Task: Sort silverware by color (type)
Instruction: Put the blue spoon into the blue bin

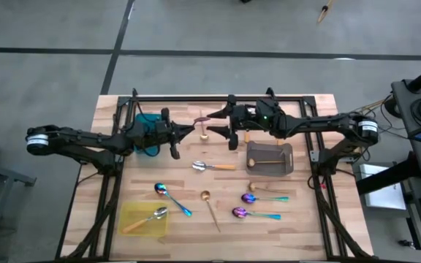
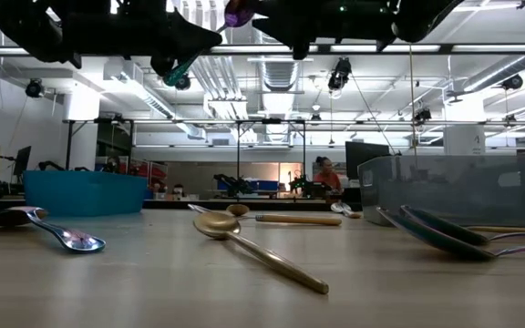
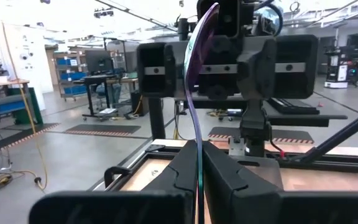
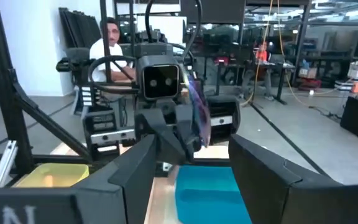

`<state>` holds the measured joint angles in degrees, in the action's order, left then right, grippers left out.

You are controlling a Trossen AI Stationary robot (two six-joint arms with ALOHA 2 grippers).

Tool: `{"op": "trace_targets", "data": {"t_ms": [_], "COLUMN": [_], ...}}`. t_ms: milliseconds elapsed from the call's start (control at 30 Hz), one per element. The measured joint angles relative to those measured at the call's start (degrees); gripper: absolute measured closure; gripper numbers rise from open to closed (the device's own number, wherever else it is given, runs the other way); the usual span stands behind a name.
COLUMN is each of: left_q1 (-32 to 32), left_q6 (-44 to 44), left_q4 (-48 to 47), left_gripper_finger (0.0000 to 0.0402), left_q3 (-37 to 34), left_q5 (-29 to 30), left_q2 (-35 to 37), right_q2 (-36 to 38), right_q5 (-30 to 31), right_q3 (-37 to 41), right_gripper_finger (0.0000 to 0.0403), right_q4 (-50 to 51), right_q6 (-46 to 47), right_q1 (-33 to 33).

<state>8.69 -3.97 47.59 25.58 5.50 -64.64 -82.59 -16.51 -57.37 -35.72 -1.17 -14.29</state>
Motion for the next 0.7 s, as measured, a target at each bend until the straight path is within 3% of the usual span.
{"op": "trace_targets", "data": {"t_ms": [300, 433, 567, 700], "left_q1": [0.0, 0.0, 0.0, 0.0], "left_q6": [0.0, 0.0, 0.0, -0.6], "left_q4": [0.2, 0.2, -0.1, -0.1], "left_gripper_finger": [0.0401, 0.0402, 0.0402, 0.0401], "left_q3": [0.0, 0.0, 0.0, 0.0], "left_q5": [-0.7, -0.7, -0.9, -0.9], "left_q2": [-1.5, -1.6, -1.4, -1.7], "right_q2": [-5.2, -6.0, -6.5, -6.5], "right_q5": [-0.2, -0.2, 0.1, 0.8], "right_q3": [-5.6, -6.5, -6.8, -6.8], "right_gripper_finger": [0.0247, 0.0295, 0.0370, 0.0387], "right_q4": [-0.1, -0.2, 0.2, 1.2], "right_q6": [-4.0, -4.2, -4.5, -4.7], "right_q1": [0.9, 0.9, 0.9, 0.8]}}
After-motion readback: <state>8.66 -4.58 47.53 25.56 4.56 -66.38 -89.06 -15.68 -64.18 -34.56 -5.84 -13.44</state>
